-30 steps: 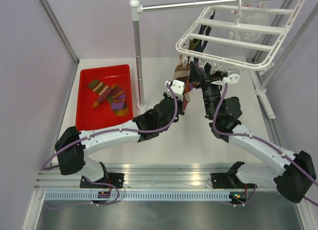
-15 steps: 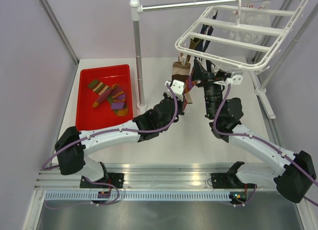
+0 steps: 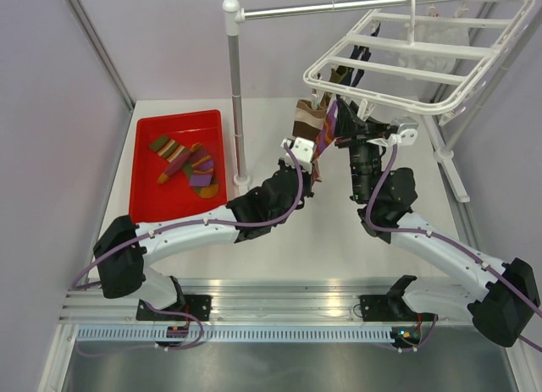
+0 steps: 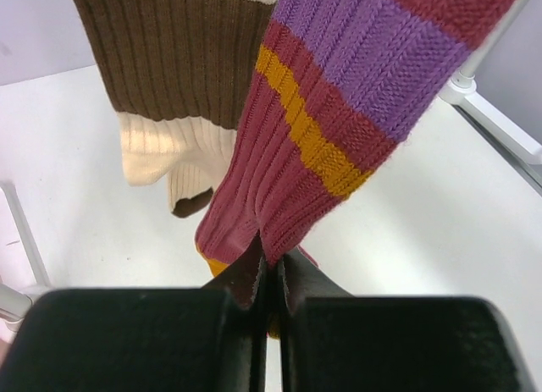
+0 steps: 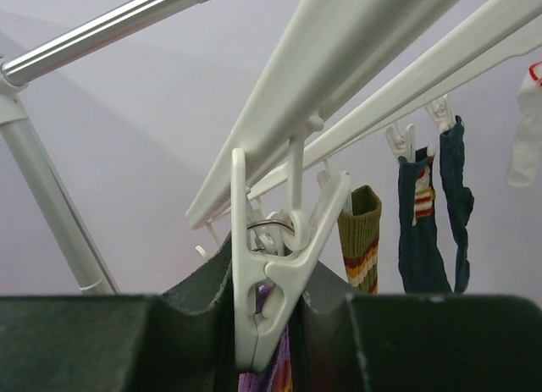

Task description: Remove the socks clipped to the hanger

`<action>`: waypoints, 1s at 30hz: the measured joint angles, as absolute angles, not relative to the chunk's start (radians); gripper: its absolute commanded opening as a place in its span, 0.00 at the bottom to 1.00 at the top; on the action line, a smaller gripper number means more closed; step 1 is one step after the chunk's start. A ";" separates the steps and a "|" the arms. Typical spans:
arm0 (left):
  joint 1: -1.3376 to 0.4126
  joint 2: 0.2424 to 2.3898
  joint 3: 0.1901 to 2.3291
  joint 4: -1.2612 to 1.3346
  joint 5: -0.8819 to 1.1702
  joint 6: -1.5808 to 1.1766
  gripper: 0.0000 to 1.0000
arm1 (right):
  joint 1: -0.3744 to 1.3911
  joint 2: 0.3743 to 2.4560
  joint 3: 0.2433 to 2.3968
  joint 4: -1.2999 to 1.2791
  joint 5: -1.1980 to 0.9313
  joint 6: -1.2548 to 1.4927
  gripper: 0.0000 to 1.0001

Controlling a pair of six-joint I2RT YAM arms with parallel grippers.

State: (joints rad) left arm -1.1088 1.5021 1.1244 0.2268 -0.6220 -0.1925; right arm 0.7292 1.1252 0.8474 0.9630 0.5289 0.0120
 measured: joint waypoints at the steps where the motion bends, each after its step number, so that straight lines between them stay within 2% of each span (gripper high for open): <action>1: -1.109 1.502 1.124 0.226 -0.622 -0.192 0.02 | 0.729 1.124 0.847 0.961 0.529 0.012 0.01; 13: -1.108 1.485 1.079 0.228 -0.636 -0.193 0.02 | 0.729 1.107 0.847 0.941 0.533 0.012 0.01; 24: -1.105 1.367 1.042 0.171 -0.712 -0.202 0.02 | 0.729 1.103 0.859 0.894 0.532 0.023 0.01; 30: -0.973 1.219 1.025 0.010 -0.754 -0.307 0.02 | 0.729 1.095 0.859 0.867 0.531 0.033 0.01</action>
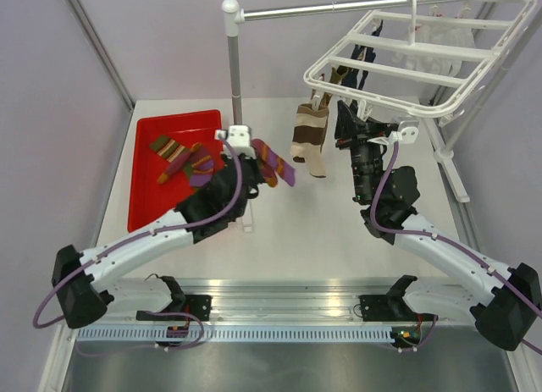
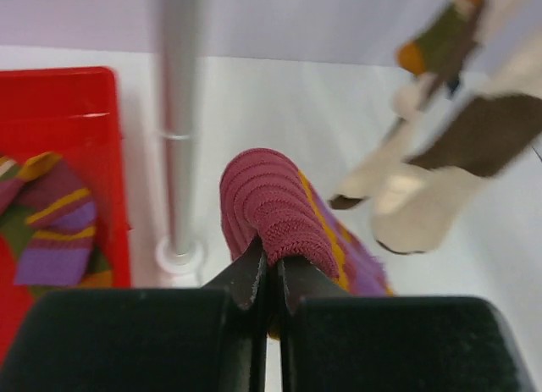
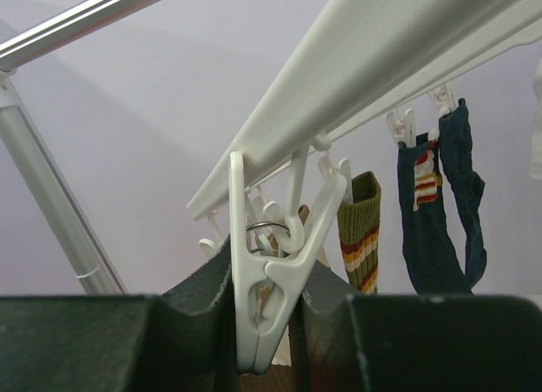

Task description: Remove the socks clipped to the hanger

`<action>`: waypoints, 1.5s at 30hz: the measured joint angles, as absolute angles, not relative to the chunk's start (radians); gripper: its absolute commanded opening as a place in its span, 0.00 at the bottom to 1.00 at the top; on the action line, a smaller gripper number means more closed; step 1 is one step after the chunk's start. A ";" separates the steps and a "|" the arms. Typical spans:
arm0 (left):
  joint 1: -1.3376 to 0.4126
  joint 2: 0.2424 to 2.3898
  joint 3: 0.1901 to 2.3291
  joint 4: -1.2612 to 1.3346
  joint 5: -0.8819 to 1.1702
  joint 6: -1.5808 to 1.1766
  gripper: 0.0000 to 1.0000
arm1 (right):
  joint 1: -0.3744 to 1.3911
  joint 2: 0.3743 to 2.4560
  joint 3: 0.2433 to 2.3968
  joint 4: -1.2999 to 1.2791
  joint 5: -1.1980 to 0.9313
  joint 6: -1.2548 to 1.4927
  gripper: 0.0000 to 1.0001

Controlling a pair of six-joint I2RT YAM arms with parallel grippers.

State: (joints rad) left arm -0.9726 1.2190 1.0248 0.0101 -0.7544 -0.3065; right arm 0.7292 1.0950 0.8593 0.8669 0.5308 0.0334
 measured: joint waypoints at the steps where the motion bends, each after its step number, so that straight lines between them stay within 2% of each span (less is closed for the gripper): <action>1: -0.925 1.180 1.007 -0.015 -0.752 -0.329 0.02 | 0.729 1.093 0.859 0.861 0.530 0.035 0.01; 8: -0.637 0.999 0.957 -0.151 -0.724 -0.423 0.02 | 0.729 1.081 0.859 0.841 0.529 0.038 0.01; 17: -0.274 1.152 0.958 -0.214 -0.616 -0.543 0.02 | 0.729 1.058 0.859 0.807 0.526 0.043 0.01; 20: -0.189 1.204 0.968 -0.237 -0.577 -0.565 0.25 | 0.729 1.047 0.863 0.785 0.521 0.043 0.01; 21: -0.171 1.218 0.973 -0.240 -0.562 -0.572 0.45 | 0.729 1.045 0.867 0.779 0.520 0.043 0.01; 23: -0.152 1.235 0.983 -0.239 -0.536 -0.588 0.61 | 0.729 1.044 0.871 0.767 0.518 0.042 0.01; 24: -0.150 1.236 0.985 -0.234 -0.523 -0.594 0.83 | 0.729 1.043 0.872 0.762 0.517 0.042 0.02; 32: -0.150 1.206 0.985 -0.207 -0.438 -0.603 0.84 | 0.729 1.042 0.886 0.730 0.514 0.046 0.02; 38: -0.176 1.029 0.928 -0.173 -0.335 -0.617 0.89 | 0.729 1.042 0.900 0.706 0.513 0.057 0.02; 45: -0.398 0.833 0.783 -0.069 -0.288 -0.616 0.89 | 0.729 1.041 0.910 0.682 0.514 0.069 0.02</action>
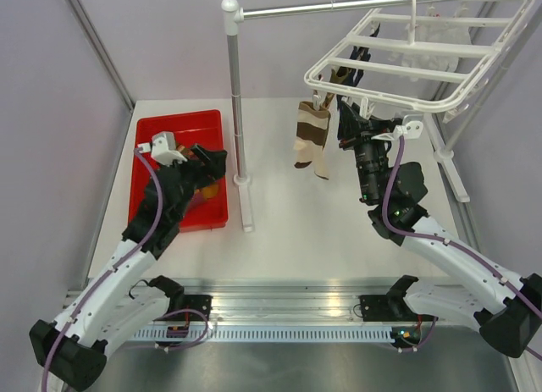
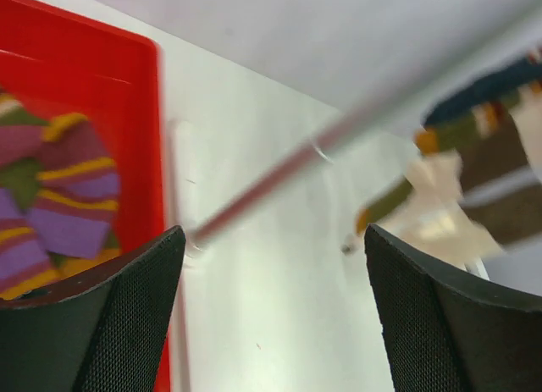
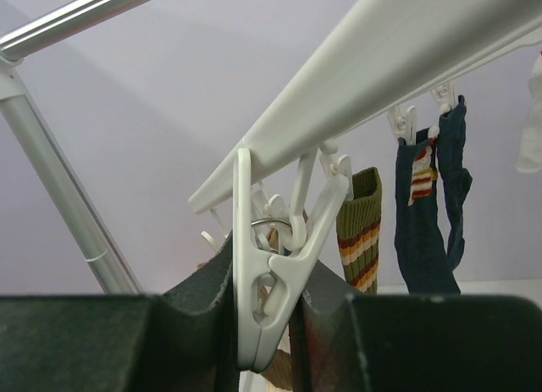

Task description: Remove the socks clipped to the hanger

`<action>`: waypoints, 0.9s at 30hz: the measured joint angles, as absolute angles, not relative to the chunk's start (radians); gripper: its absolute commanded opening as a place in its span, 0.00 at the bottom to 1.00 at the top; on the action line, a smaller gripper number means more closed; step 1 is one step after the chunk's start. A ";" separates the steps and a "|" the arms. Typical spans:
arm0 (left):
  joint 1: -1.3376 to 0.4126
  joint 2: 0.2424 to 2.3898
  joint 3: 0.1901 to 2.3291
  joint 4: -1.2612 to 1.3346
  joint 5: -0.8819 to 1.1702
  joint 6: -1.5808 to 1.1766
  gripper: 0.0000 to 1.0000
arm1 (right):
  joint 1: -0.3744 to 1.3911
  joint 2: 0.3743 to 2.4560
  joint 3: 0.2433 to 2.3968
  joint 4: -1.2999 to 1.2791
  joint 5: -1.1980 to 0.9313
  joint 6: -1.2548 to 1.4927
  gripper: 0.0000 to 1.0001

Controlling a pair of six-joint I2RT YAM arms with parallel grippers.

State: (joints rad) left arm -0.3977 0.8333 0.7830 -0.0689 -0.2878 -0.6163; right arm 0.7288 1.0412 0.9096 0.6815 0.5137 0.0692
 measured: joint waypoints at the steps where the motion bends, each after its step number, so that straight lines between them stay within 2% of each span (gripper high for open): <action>1: -0.446 0.821 0.760 -0.040 -0.284 -0.604 0.90 | 0.729 1.041 0.912 0.678 0.514 0.072 0.02; 5: -0.614 0.835 0.713 0.092 -0.201 -0.515 0.92 | 0.728 1.036 0.913 0.665 0.514 0.078 0.02; 8: -0.651 0.945 0.748 0.208 -0.104 -0.450 0.96 | 0.728 1.032 0.919 0.650 0.514 0.083 0.02; 16: -0.639 1.291 0.909 0.350 0.108 -0.353 0.98 | 0.728 1.026 0.949 0.593 0.513 0.087 0.03; 27: -0.566 1.530 1.121 0.430 0.378 -0.345 0.98 | 0.728 1.018 0.972 0.544 0.513 0.092 0.04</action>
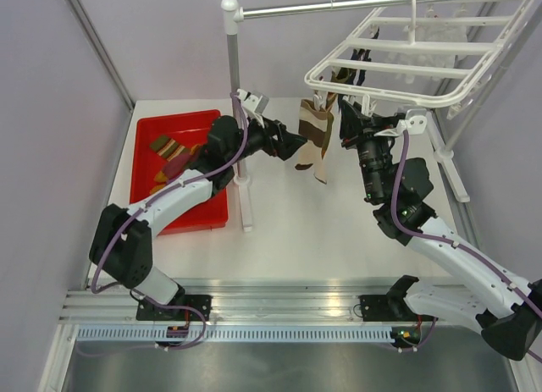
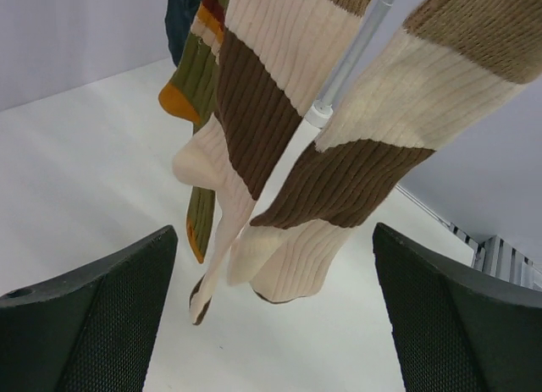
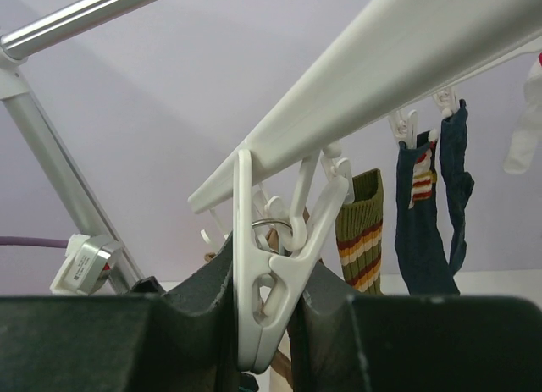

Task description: Remove the socks clipped to the hanger

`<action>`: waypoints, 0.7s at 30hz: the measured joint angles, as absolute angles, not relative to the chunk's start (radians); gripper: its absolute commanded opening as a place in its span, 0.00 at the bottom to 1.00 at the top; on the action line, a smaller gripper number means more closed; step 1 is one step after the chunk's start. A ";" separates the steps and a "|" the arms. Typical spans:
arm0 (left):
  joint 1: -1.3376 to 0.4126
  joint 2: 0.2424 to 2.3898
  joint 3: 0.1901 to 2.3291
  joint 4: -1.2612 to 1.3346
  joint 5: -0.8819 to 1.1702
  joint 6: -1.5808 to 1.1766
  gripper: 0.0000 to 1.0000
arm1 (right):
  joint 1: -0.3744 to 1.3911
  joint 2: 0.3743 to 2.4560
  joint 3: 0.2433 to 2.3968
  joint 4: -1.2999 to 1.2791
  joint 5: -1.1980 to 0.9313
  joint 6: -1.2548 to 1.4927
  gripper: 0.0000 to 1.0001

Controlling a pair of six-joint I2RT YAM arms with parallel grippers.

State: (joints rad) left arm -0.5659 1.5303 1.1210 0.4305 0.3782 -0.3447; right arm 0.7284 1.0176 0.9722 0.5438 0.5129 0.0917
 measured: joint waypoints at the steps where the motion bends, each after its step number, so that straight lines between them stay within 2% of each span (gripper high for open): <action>1: -0.564 1.546 1.132 0.431 0.396 -0.344 0.98 | 0.728 1.018 0.973 0.542 0.513 0.093 0.04; 16: -0.564 1.633 1.183 0.498 0.522 -0.353 0.93 | 0.728 1.033 0.984 0.533 0.513 0.109 0.04; 19: -0.568 1.643 1.183 0.529 0.528 -0.366 0.88 | 0.728 1.036 0.986 0.533 0.513 0.110 0.05; 21: -0.572 1.649 1.183 0.538 0.529 -0.377 0.77 | 0.728 1.040 0.987 0.533 0.513 0.110 0.04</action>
